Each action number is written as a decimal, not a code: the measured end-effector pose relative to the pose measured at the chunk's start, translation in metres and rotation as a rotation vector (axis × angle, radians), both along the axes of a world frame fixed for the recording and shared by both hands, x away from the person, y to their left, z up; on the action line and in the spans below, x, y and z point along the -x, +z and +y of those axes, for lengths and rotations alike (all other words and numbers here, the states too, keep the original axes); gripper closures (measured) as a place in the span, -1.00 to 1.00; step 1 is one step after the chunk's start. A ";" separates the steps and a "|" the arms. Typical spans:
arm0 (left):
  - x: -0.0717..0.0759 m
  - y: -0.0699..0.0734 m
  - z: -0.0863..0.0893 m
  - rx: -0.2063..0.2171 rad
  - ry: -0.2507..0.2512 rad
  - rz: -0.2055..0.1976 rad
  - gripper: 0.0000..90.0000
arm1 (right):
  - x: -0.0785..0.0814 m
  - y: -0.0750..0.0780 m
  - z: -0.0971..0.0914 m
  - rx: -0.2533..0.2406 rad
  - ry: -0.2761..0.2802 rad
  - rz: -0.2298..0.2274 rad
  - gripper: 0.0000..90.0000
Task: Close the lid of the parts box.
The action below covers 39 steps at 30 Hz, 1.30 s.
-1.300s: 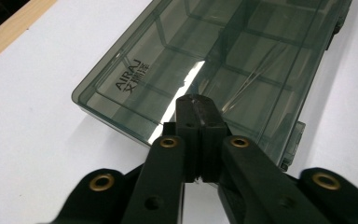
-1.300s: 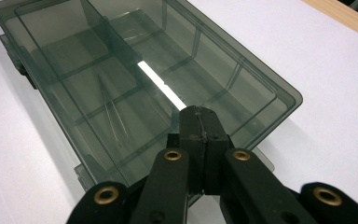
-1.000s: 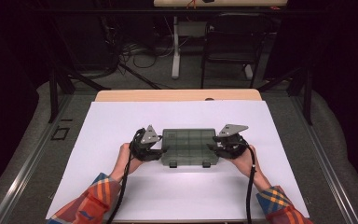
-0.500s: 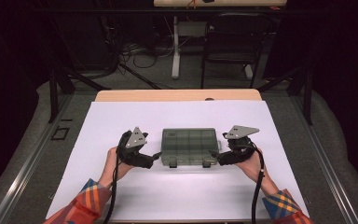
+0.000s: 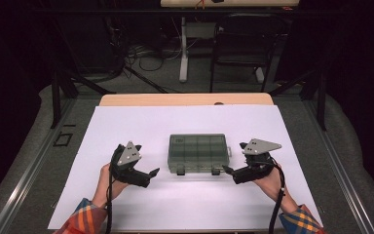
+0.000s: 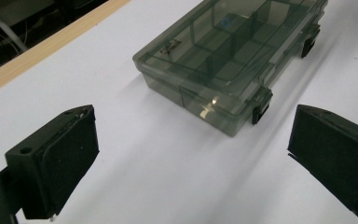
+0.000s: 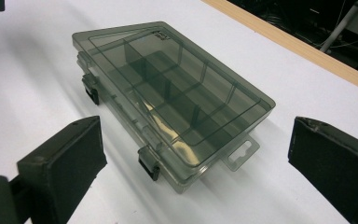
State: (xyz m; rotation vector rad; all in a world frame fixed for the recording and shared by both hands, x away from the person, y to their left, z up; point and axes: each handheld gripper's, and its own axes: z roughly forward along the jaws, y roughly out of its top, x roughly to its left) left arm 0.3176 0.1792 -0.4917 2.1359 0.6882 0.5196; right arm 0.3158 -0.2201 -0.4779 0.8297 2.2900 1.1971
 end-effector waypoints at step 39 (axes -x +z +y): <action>0.055 -0.054 0.036 0.047 0.083 -0.001 -1.00 | 0.054 -0.043 -0.022 0.001 -0.067 -0.005 -0.98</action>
